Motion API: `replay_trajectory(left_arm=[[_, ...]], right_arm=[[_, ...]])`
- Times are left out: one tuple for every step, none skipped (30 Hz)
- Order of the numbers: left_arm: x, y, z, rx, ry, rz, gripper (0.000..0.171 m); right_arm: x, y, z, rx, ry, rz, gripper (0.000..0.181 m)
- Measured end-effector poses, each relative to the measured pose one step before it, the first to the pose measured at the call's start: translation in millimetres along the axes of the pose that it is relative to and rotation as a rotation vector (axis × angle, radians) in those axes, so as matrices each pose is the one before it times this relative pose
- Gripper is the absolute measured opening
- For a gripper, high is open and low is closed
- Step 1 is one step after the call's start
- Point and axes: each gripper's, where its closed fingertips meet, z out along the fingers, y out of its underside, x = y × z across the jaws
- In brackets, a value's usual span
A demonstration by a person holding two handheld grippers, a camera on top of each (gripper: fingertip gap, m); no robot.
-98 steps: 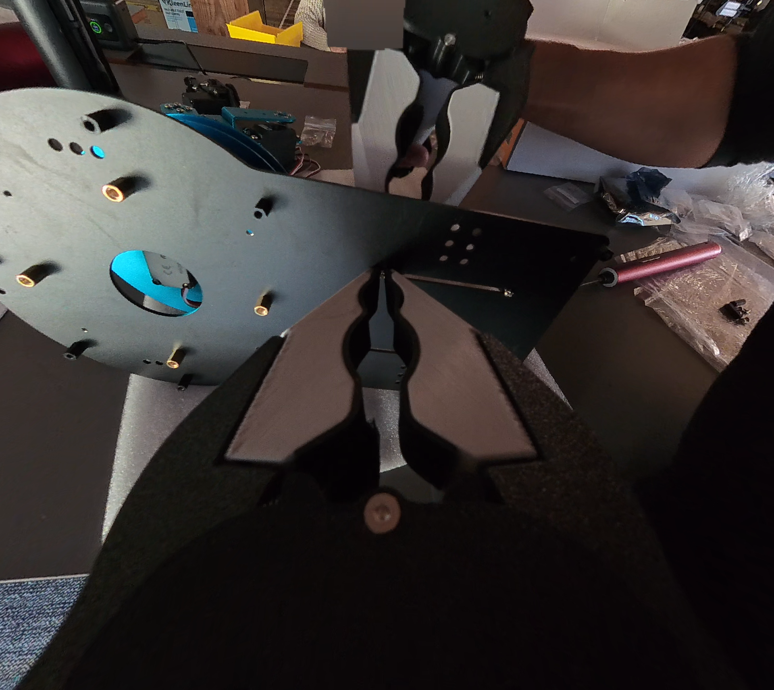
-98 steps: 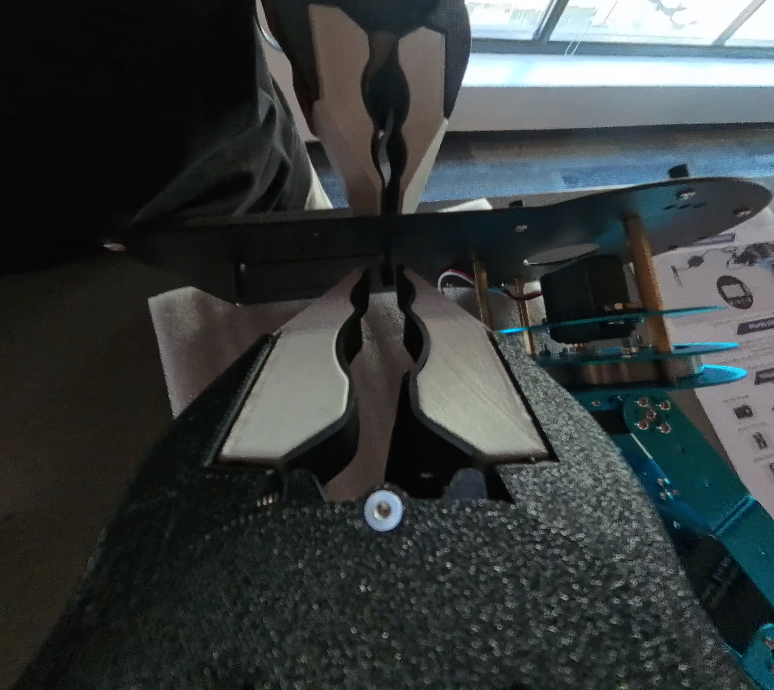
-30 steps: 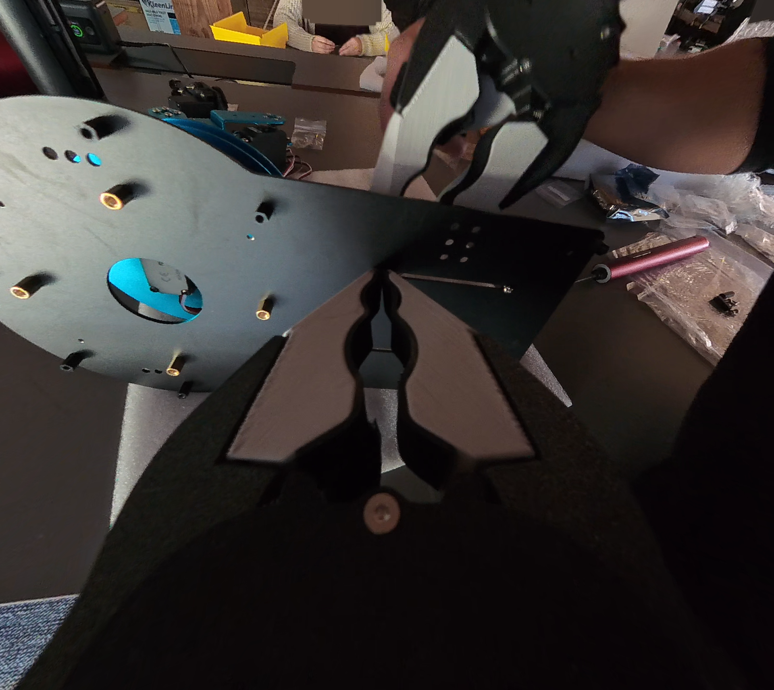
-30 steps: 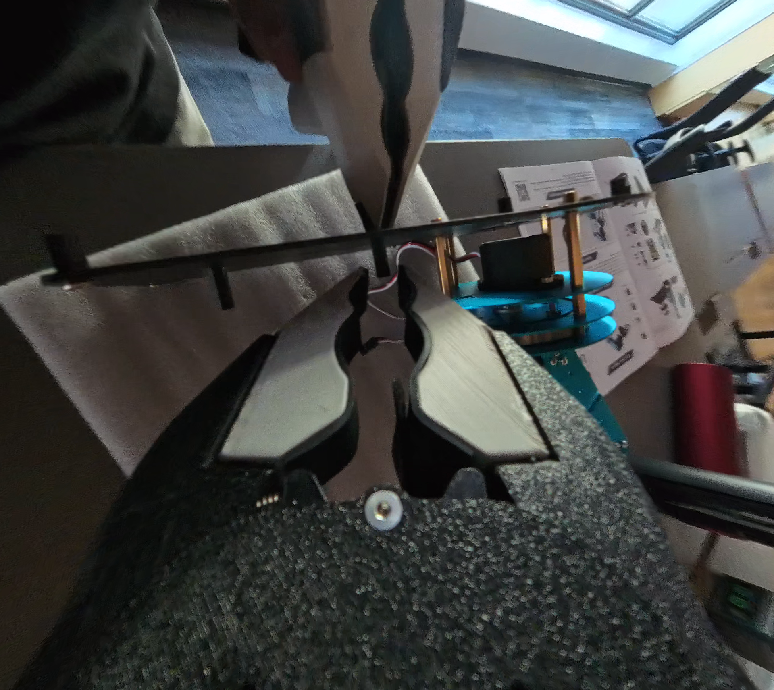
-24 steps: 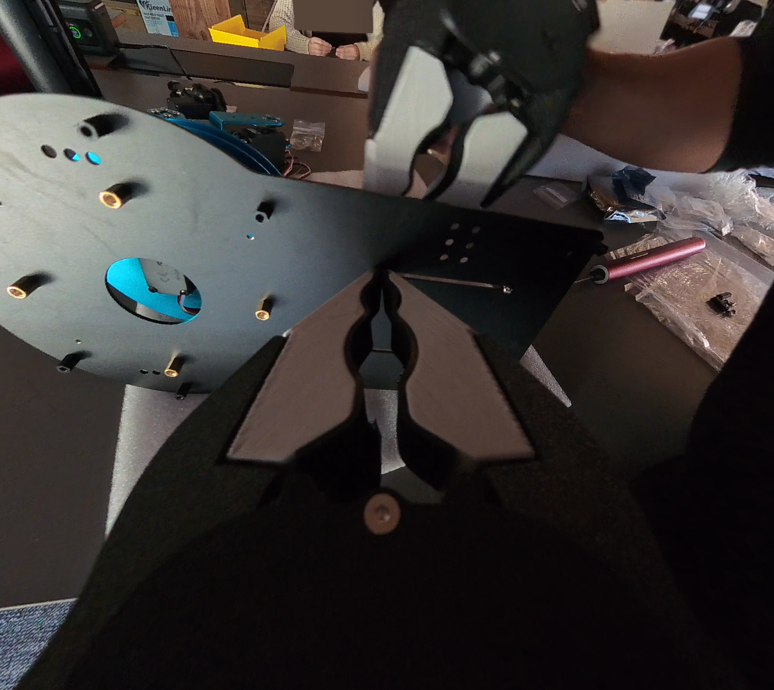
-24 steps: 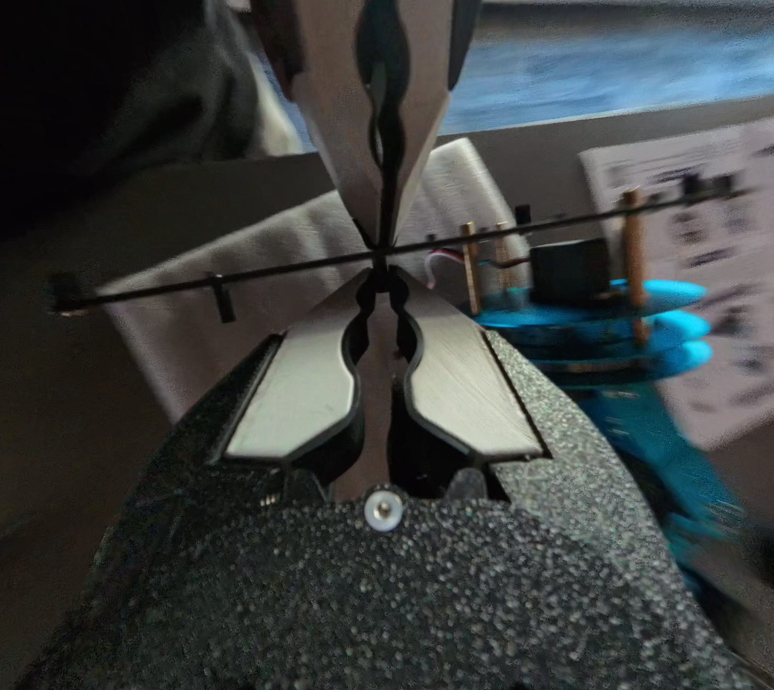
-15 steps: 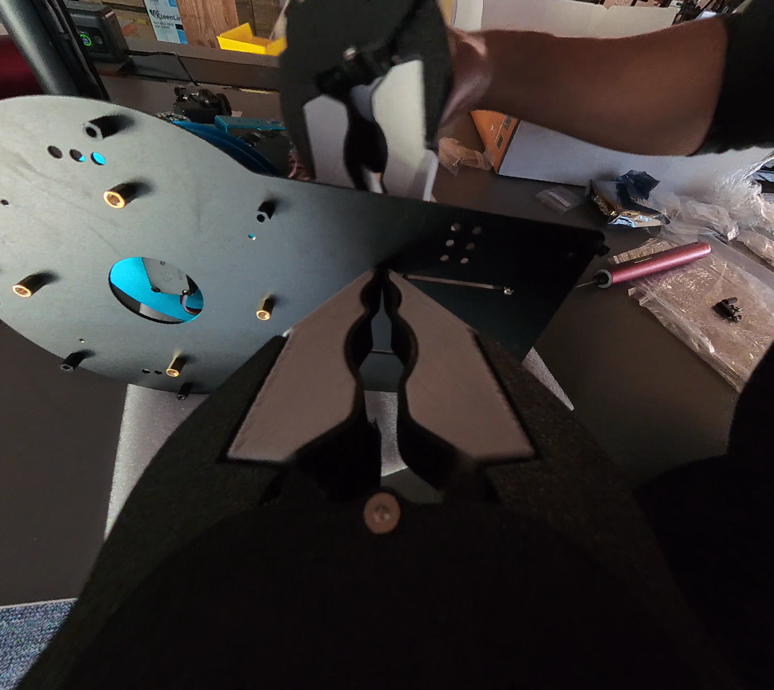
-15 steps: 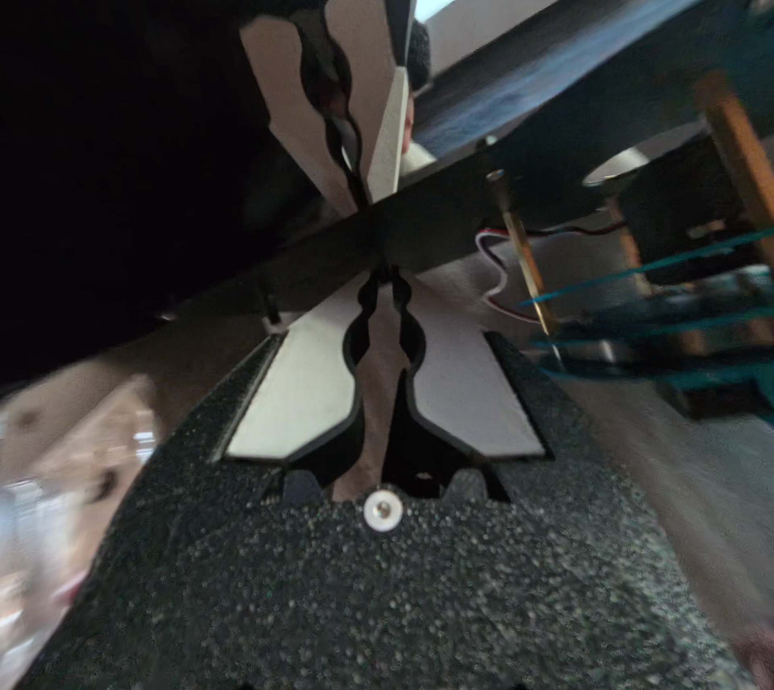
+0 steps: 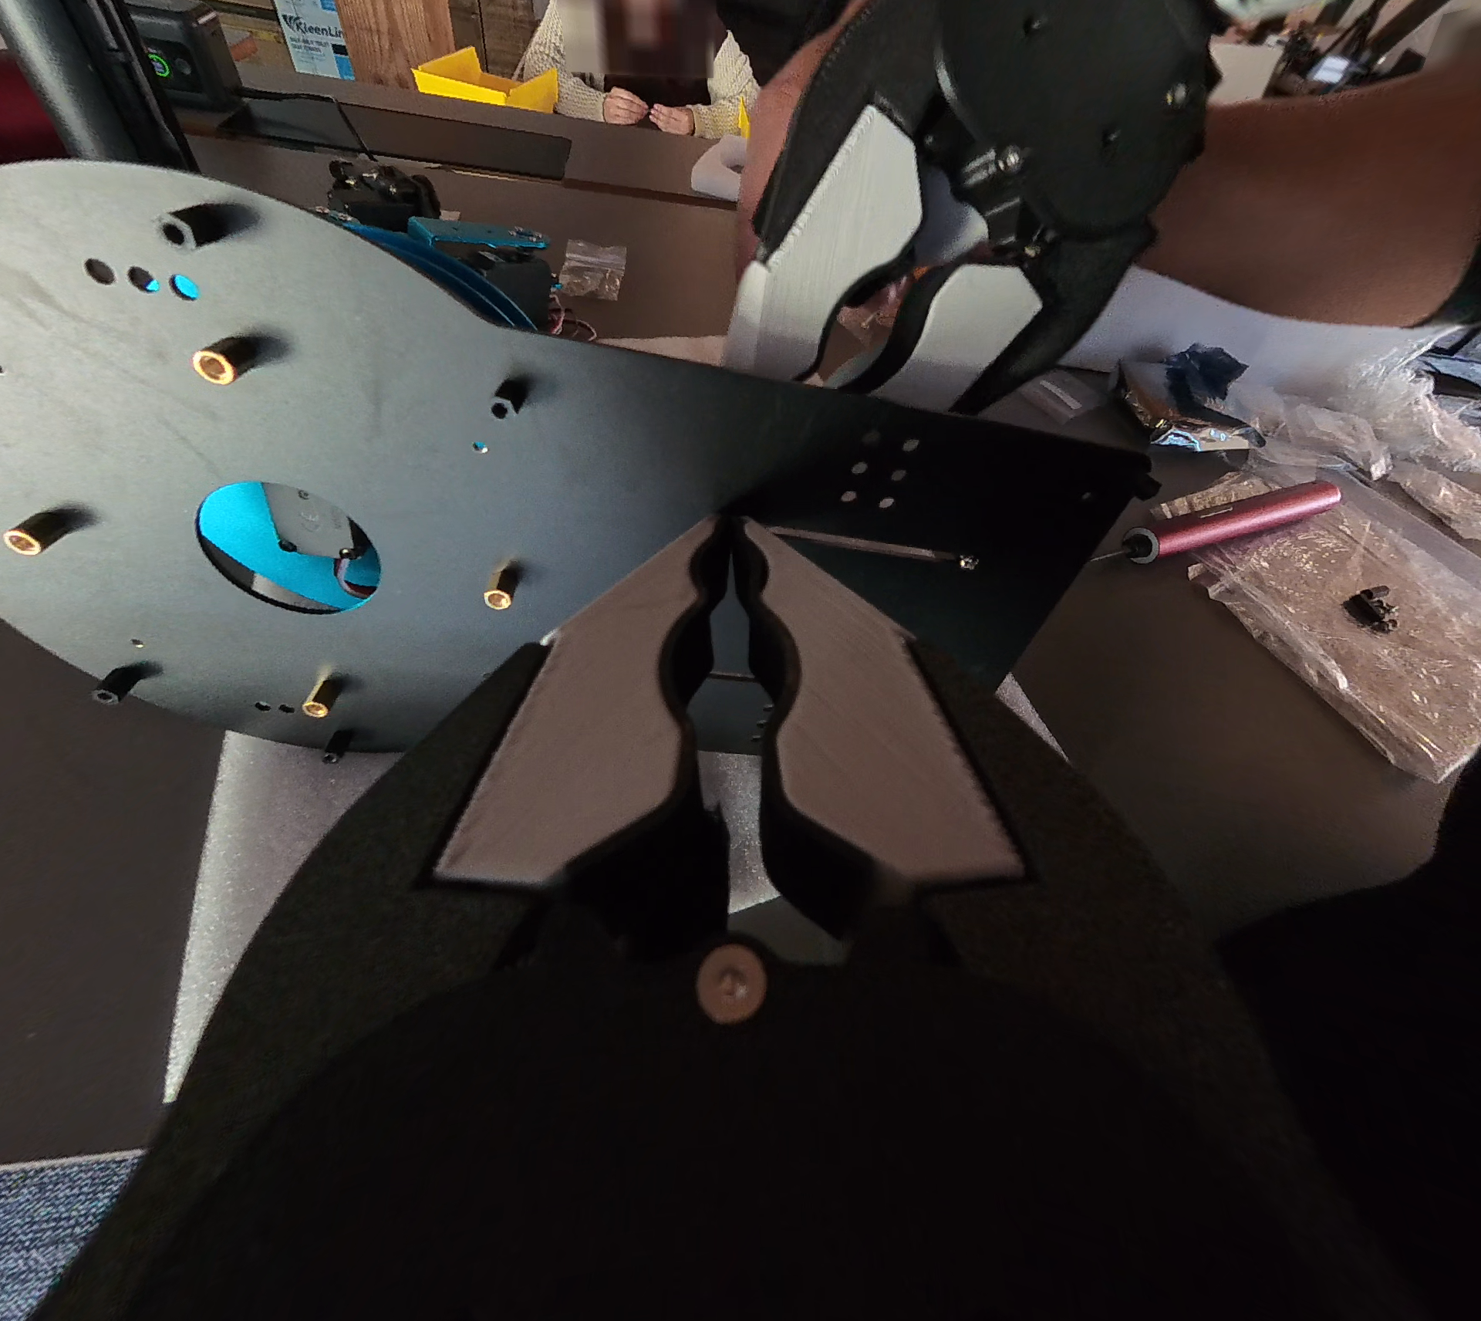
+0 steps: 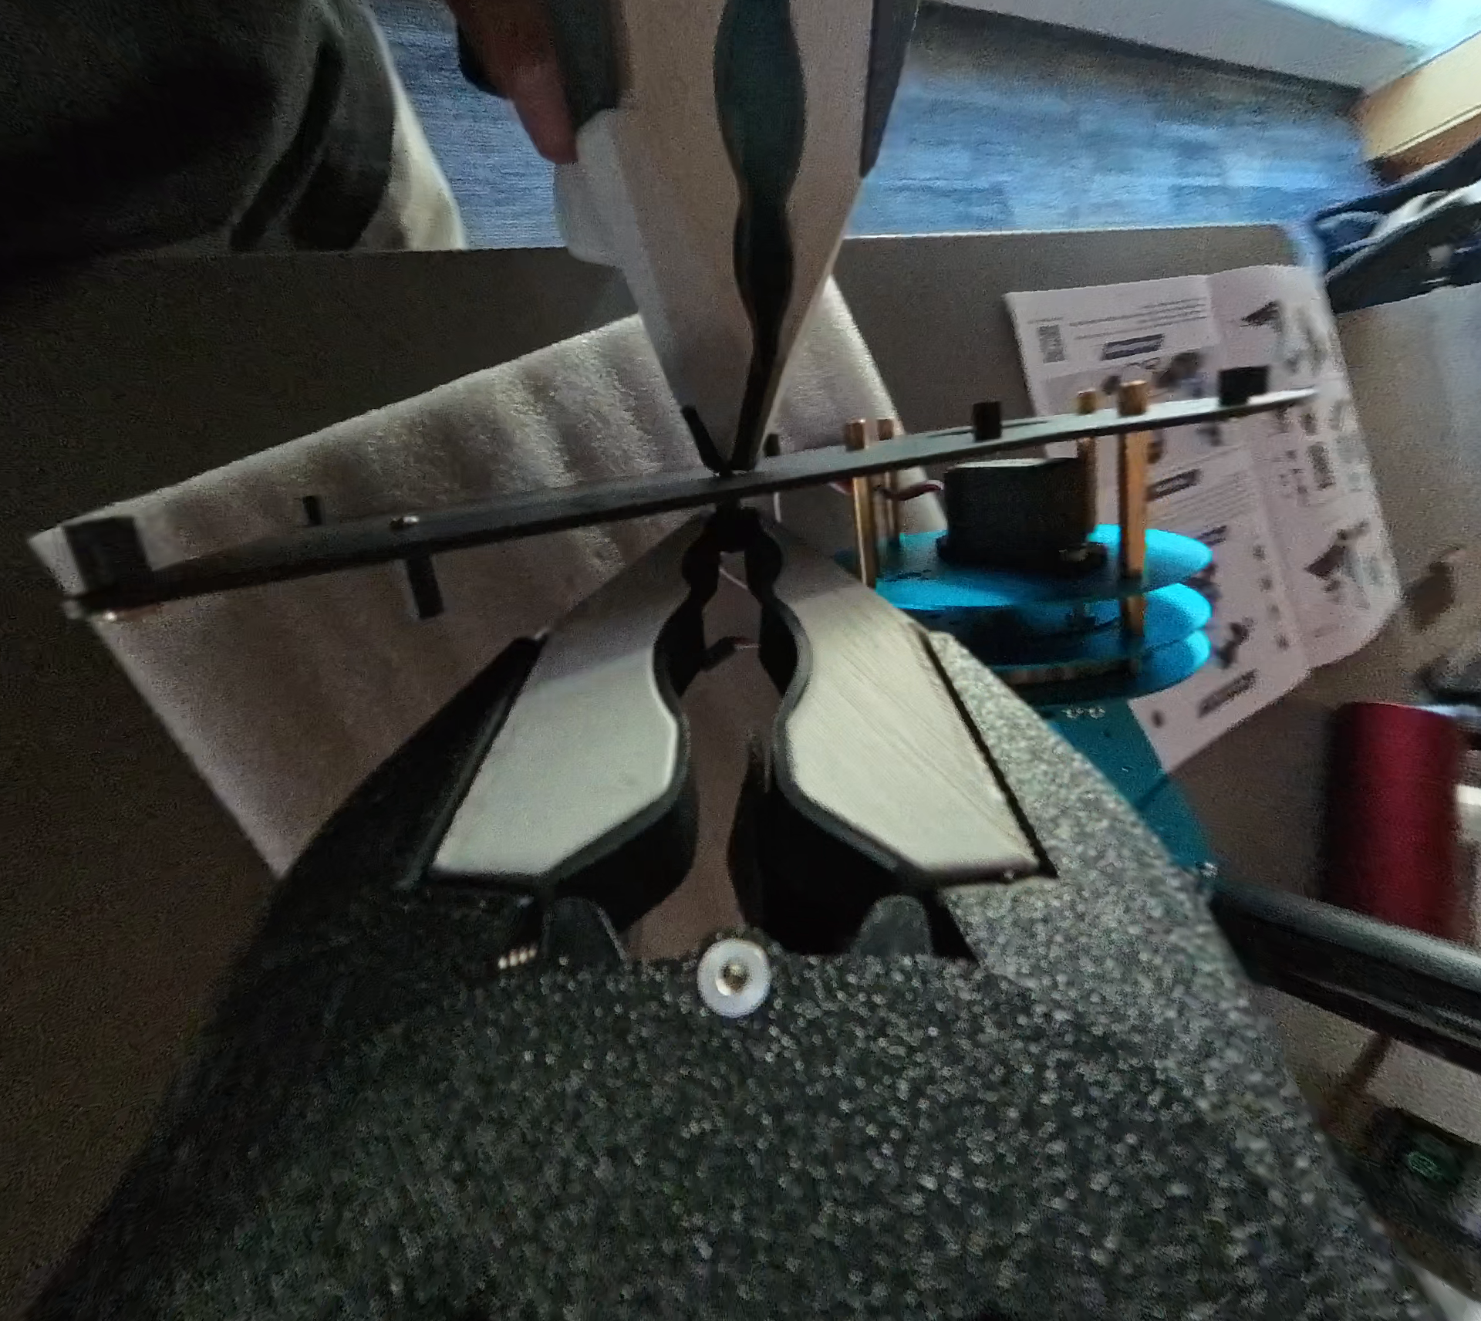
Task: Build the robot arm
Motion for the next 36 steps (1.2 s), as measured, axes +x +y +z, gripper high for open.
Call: replay_trajectory(left_arm=[[0.14,0.13,0.1,0.00271,0.0018,-0.0026,0.0],[0.14,-0.11,0.15,0.0026,0.0025,-0.0034,0.0],[0.09,-0.08,0.01,0.00237,0.0013,0.001,0.0],[-0.24,-0.05,0.0,0.00197,-0.0014,0.0069,0.0],[-0.27,-0.01,-0.21,0.00209,-0.0011,0.008,0.0],[-0.22,-0.11,-0.07,0.0015,0.0021,0.0021,0.0],[-0.13,-0.08,-0.04,-0.00049,0.0045,-0.0024,0.0],[-0.07,-0.03,-0.06,-0.00132,0.0035,-0.0008,0.0],[-0.06,-0.11,-0.09,-0.00308,0.0003,0.0036,0.0],[0.07,0.12,0.05,-0.00394,-0.0014,0.0048,0.0],[0.08,-0.14,0.11,-0.00246,-0.0004,0.0003,0.0],[0.12,-0.09,0.14,-0.00001,0.0012,-0.0038,0.0],[0.06,0.07,-0.05,0.00138,0.0022,-0.0052,0.0],[0.0,0.12,-0.18,0.00103,0.0028,-0.0056,0.0],[-0.04,-0.01,-0.09,0.00011,0.0022,-0.0058,0.0],[-0.11,-0.03,0.09,-0.00029,0.0021,-0.0053,0.0],[-0.01,-0.13,0.14,0.00045,0.0032,-0.0045,0.0],[0.09,0.03,0.03,0.0011,0.0045,-0.0037,0.0],[0.13,0.0,0.03,0.00124,0.0045,-0.0044,0.0],[-0.01,0.04,0.02,0.00071,0.0034,-0.0064,0.0],[-0.04,-0.03,0.06,-0.00014,0.0018,-0.005,0.0],[-0.07,-0.07,-0.03,-0.00068,0.0011,-0.0003,0.0],[0.09,0.1,0.01,-0.00094,0.0016,0.0012,0.0],[0.01,0.16,-0.12,-0.00053,0.0013,-0.0002,0.0],[-0.08,0.1,-0.13,0.00112,-0.0001,-0.0006,0.0],[-0.03,-0.03,0.04,0.00204,-0.0007,-0.0001,0.0],[-0.02,-0.04,0.16,0.00185,-0.0003,0.001,0.0],[-0.02,0.0,-0.02,0.00127,0.0034,0.0028,0.0],[0.06,0.01,-0.02,-0.00044,0.0058,0.0004,0.0],[-0.05,0.01,-0.11,-0.00229,0.0053,-0.0012,0.0],[-0.06,0.01,-0.03,-0.00193,0.0015,0.0028,0.0],[-0.02,0.11,-0.05,-0.00135,-0.0018,0.0066,0.0],[0.08,0.06,0.15,-0.00123,-0.002,0.0063,0.0],[-0.03,-0.16,0.1,-0.00271,-0.0015,0.0033,0.0],[0.08,-0.1,0.02,-0.00339,0.0002,0.0018,0.0],[-0.03,-0.05,-0.02,-0.00236,0.0,-0.001,0.0]], right_arm=[[-1.3,0.84,1.23,-0.0117,-0.1046,0.0614,0.005],[-2.09,0.36,0.17,-0.0068,-0.133,0.0968,0.005],[-2.85,-0.28,-0.41,0.0057,-0.145,0.0945,0.005],[-2.53,-0.47,0.22,0.0147,-0.1452,0.0941,0.005],[-2.43,-0.33,0.3,0.0172,-0.1492,0.1027,0.005],[-1.43,0.08,0.28,0.0111,-0.1184,0.0806,0.005],[-1.81,-0.08,-0.09,0.006,-0.0812,0.0541,0.005],[-1.02,-1.0,0.21,0.0037,-0.0248,0.0072,0.005],[0.45,-0.27,-0.39,0.0068,0.028,-0.0306,0.005],[1.34,0.24,-0.4,0.0129,0.0626,-0.0507,0.006],[2.16,-0.1,-0.91,0.018,0.0877,-0.0654,0.006],[1.86,1.24,-1.5,0.013,0.0998,-0.0756,0.007],[-1.59,2.11,-1.47,0.0018,0.0877,-0.0735,0.014],[-1.28,1.64,-1.24,-0.0035,0.0893,-0.0475,0.026],[3.24,1.2,-1.49,-0.0055,0.1089,-0.042,0.03],[3.95,3.19,-0.42,-0.0194,0.0993,-0.0491,0.029],[1.87,1.98,0.54,-0.017,0.0741,-0.0471,0.03],[1.71,0.1,1.07,-0.0094,0.0607,-0.039,0.031],[-0.47,-1.04,1.75,-0.0088,0.0339,-0.037,0.03],[1.5,-3.48,0.83,0.0024,0.0395,-0.0387,0.027],[3.39,-3.75,0.53,0.0072,0.0434,-0.0435,0.022],[0.16,-0.83,1.47,-0.005,0.0095,-0.0357,0.011],[2.32,0.62,2.02,-0.018,0.0157,-0.0275,0.005],[0.75,-0.97,1.13,-0.0096,-0.0007,-0.0207,0.005],[-0.32,-0.12,0.1,-0.0068,-0.0428,0.0182,0.004],[-1.73,-0.06,-0.91,-0.0013,-0.0883,0.0678,0.004],[-2.27,0.17,-0.5,0.0107,-0.1179,0.1008,0.005],[-2.67,0.87,-0.45,0.0221,-0.1494,0.1207,0.005],[-2.63,0.14,0.07,0.03,-0.1578,0.1207,0.005],[-3.23,-0.55,-0.07,0.0366,-0.1525,0.114,0.004],[-3.44,-0.53,0.06,0.0225,-0.1317,0.0977,0.004],[-2.26,-0.24,0.26,0.014,-0.0798,0.0473,0.004],[-1.59,0.49,-0.24,0.0059,-0.0471,0.0267,0.005],[-0.31,-0.33,0.83,0.0096,0.0005,-0.0113,0.005],[-0.34,0.19,-0.92,0.017,0.0504,-0.0513,0.006],[1.87,0.54,-1.21,0.0156,0.0907,-0.0787,0.006]])
